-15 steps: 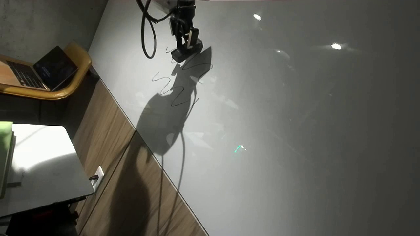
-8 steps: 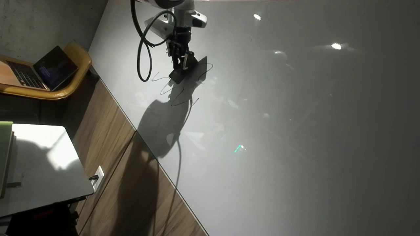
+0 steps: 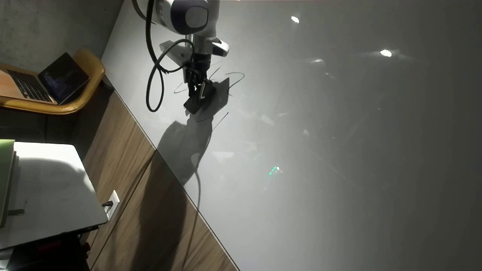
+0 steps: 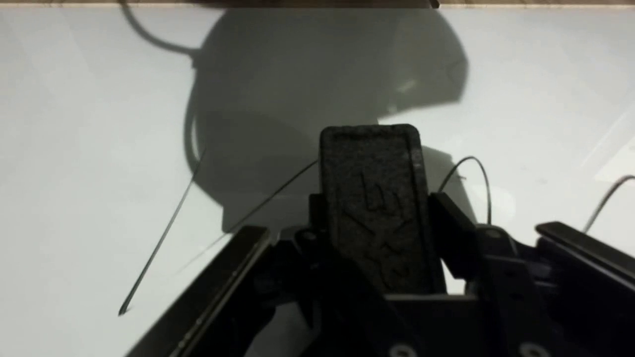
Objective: Use the black eraser to wipe the whiteboard.
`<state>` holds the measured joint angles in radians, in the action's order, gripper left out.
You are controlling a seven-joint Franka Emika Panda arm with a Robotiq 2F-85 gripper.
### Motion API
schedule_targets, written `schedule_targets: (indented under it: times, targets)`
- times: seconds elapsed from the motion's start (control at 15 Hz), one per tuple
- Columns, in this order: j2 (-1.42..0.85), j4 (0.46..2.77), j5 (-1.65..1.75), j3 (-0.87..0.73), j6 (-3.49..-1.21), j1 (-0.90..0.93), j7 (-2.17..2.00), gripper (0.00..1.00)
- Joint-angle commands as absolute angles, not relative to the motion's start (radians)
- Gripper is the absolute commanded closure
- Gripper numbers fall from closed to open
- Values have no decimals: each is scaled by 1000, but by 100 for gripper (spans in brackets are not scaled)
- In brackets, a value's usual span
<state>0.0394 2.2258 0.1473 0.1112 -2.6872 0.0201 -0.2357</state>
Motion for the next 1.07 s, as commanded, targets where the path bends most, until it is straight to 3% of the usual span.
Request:
schedule_targets:
  times: [0.0,1.0]
  targets:
    - [16,2291,195,108,-2756,42,-283,72]
    - [-80,2295,350,91,-2789,46,-397,72]
